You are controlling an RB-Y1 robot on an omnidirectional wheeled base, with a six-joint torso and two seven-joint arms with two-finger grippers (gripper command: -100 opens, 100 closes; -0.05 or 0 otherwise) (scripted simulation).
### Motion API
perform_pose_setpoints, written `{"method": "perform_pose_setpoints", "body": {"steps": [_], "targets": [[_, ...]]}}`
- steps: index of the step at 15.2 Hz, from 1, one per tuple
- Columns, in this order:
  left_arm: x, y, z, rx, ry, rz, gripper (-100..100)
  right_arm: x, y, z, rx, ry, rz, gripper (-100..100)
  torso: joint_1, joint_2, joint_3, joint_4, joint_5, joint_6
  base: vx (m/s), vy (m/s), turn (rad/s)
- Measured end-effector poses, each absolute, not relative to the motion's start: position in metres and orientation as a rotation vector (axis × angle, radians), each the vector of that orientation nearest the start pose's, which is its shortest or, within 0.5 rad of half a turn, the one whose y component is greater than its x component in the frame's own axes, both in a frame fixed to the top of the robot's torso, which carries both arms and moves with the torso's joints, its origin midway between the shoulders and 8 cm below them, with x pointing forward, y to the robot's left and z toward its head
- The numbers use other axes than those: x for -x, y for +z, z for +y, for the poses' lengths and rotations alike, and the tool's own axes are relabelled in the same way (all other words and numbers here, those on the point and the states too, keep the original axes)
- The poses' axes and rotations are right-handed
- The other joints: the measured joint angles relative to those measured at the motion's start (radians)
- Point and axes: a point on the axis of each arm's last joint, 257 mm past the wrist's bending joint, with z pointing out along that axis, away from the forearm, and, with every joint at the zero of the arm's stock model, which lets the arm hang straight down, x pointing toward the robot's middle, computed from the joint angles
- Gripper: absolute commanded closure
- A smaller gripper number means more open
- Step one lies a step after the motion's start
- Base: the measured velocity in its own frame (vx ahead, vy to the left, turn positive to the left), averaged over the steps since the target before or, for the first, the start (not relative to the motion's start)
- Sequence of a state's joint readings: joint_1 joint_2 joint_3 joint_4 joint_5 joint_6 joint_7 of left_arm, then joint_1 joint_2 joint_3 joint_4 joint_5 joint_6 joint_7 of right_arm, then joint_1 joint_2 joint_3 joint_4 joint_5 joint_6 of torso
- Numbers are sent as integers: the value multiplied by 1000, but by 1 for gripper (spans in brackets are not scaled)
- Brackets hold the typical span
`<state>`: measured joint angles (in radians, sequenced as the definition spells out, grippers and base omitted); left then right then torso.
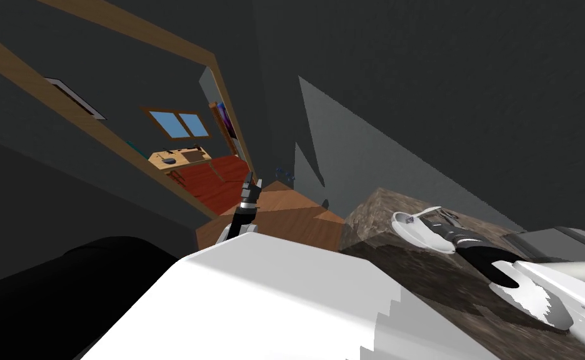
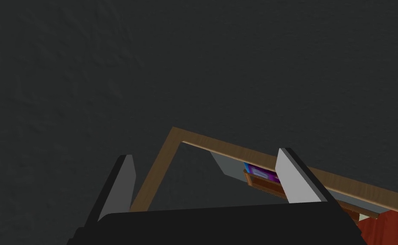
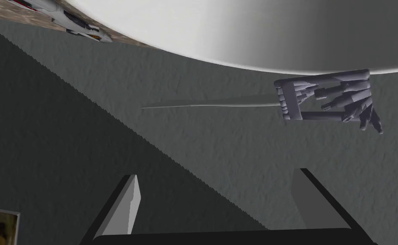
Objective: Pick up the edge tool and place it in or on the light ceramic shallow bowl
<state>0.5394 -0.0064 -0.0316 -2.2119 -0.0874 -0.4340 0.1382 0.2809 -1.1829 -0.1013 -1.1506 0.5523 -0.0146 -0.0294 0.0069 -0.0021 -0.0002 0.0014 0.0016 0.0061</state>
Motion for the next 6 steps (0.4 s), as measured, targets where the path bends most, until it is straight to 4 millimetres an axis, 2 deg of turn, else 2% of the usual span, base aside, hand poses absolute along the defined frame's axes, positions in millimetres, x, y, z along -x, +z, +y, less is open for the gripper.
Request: {"method": "perform_pose_setpoints", "body": {"steps": [2,6], "targets": [[-365,-34,269,811,-1348,735,0,-381,-178,-754,-268,-528,1894,-100,-1,1,0,0,0,0,12,18,-5],[-365,-34,269,811,-1348,735,0,-381,-178,-754,-269,-528,1894,-100,-3,2,1,0,-1,0,1,1,0]]}}
